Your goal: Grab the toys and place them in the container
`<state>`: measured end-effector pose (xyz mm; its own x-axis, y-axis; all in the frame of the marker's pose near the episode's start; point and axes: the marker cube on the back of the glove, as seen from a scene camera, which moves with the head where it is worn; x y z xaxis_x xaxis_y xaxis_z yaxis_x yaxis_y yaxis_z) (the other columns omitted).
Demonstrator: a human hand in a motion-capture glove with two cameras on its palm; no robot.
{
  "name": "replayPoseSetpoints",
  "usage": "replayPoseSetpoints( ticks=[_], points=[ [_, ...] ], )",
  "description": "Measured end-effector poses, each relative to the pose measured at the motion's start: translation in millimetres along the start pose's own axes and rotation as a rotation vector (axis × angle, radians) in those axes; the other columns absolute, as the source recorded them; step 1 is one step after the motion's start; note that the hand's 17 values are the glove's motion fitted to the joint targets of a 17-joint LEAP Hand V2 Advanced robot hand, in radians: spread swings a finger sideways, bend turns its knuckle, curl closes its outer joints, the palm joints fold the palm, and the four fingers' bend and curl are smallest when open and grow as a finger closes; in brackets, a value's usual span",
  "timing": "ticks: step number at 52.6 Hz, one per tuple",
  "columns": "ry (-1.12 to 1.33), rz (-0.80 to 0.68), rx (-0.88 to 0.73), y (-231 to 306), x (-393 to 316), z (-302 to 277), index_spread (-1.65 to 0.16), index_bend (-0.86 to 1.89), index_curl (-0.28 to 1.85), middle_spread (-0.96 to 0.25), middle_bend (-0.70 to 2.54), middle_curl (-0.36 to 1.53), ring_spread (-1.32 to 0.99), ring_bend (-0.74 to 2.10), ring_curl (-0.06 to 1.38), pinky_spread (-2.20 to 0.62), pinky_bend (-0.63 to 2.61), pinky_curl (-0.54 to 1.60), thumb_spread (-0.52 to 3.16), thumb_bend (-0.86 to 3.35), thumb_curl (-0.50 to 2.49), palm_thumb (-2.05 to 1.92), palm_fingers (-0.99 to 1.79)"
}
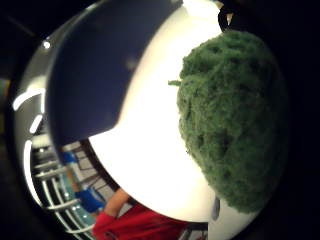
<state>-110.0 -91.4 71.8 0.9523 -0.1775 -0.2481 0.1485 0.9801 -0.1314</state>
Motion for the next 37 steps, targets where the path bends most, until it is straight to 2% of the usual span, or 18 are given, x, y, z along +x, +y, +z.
replayPoseSetpoints(
  ticks=[13,21,30,37],
  points=[
    [-0.122,0.006,0.017,-19.1,0.8,-56.6,-0.46,0.18,0.47,-0.5,0.43,0.5,-0.49,0.82,0.37,-0.47,0.96,0.38,0.86,0.17,0.72,0.71,1.0],
    [-0.096,-0.004,0.073,-45.6,-11.7,-108.7,-0.46,0.17,0.51,-0.52,0.42,0.53,-0.5,0.82,0.39,-0.47,0.95,0.39,0.78,0.15,0.78,0.72,1.0],
    [-0.097,-0.06,0.121,-77.7,-49.6,-151.1,-0.48,0.17,0.55,-0.53,0.41,0.57,-0.51,0.81,0.4,-0.47,0.96,0.4,0.73,0.13,0.83,0.73,0.99],
    [-0.093,-0.092,0.12,-103.0,-88.2,-160.3,-0.49,0.17,0.58,-0.54,0.4,0.61,-0.51,0.81,0.41,-0.47,0.95,0.41,0.7,0.12,0.87,0.73,0.98]
  ],
)
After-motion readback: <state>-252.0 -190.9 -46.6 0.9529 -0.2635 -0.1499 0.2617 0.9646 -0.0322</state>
